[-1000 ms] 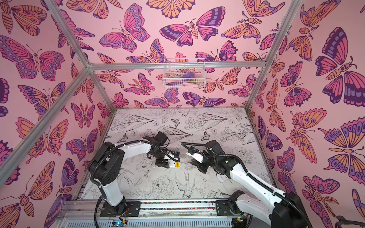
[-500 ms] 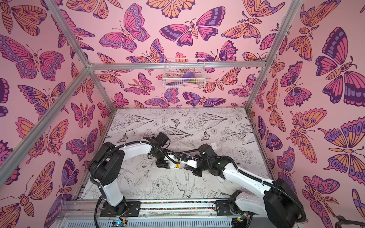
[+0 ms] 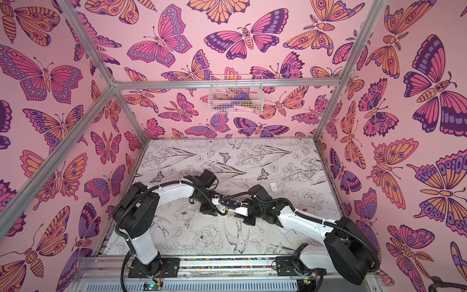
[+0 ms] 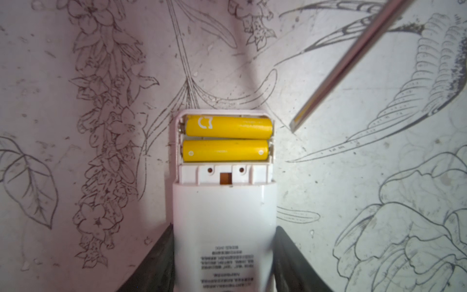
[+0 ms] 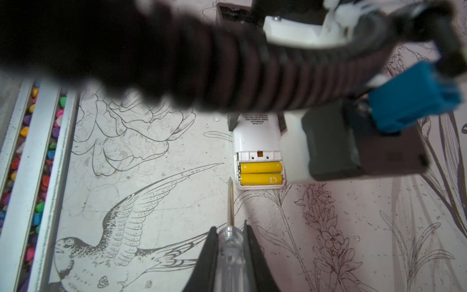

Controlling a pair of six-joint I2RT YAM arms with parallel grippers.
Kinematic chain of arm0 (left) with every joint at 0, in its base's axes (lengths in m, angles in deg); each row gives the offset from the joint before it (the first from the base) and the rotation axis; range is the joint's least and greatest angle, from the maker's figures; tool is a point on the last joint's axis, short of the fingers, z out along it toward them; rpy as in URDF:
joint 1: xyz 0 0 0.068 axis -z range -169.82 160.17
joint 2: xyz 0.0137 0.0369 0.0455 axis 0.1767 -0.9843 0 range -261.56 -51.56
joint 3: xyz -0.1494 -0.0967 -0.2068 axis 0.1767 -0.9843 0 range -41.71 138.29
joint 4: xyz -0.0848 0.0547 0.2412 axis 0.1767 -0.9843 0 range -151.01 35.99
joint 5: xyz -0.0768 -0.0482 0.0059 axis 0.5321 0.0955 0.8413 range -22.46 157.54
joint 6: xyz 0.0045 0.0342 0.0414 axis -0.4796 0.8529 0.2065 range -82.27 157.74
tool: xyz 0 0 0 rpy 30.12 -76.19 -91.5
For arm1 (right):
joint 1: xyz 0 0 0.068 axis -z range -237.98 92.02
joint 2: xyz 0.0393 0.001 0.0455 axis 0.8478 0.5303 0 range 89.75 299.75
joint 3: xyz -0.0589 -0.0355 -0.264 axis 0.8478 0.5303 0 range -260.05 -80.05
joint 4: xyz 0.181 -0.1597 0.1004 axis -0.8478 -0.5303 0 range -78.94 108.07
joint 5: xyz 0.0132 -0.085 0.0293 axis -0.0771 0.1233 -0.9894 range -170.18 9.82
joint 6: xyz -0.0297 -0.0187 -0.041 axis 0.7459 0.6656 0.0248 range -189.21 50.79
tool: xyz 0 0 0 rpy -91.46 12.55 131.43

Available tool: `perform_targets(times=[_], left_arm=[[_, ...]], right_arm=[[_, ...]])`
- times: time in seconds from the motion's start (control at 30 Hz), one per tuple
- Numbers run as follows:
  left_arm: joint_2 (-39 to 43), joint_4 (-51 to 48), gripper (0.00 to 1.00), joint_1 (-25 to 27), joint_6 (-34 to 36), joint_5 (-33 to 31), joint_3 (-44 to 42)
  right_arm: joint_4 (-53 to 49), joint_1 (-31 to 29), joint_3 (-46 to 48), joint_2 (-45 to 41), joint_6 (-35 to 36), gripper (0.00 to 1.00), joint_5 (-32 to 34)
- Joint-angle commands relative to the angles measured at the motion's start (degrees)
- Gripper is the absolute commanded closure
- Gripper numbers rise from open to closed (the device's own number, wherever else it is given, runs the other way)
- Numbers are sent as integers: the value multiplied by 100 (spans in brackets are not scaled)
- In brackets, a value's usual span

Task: Unload the batteries from the remote control
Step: 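Insert the screwdriver tip beside the yellow batteries with the right gripper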

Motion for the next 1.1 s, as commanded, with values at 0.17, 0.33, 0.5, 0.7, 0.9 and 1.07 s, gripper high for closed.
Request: perform_targets(times=[0.17,0.33,0.5,0.7,0.9,1.07], left_arm=[[-60,-371,50,79,-50,91,-166],[-82,-417,49,87,-32,115,-150],[-81,-426,49,80,-32,115,-144],[-69,-443,48,81,-23,136,-154],[-62,-450,47,79,-15,153,-164],[-32,-452,36,86,-80,89,-176]], right_arm=[[-1,-61,-169,-15,300,100,210],[146,-67,-76,-88,321,100,227],[226,-65,-61,-81,358,100,300],[283,-82,-29,-89,401,100,469],[247,-103,-14,-141,481,100,584],[194,-119,-17,-246,437,100,409]])
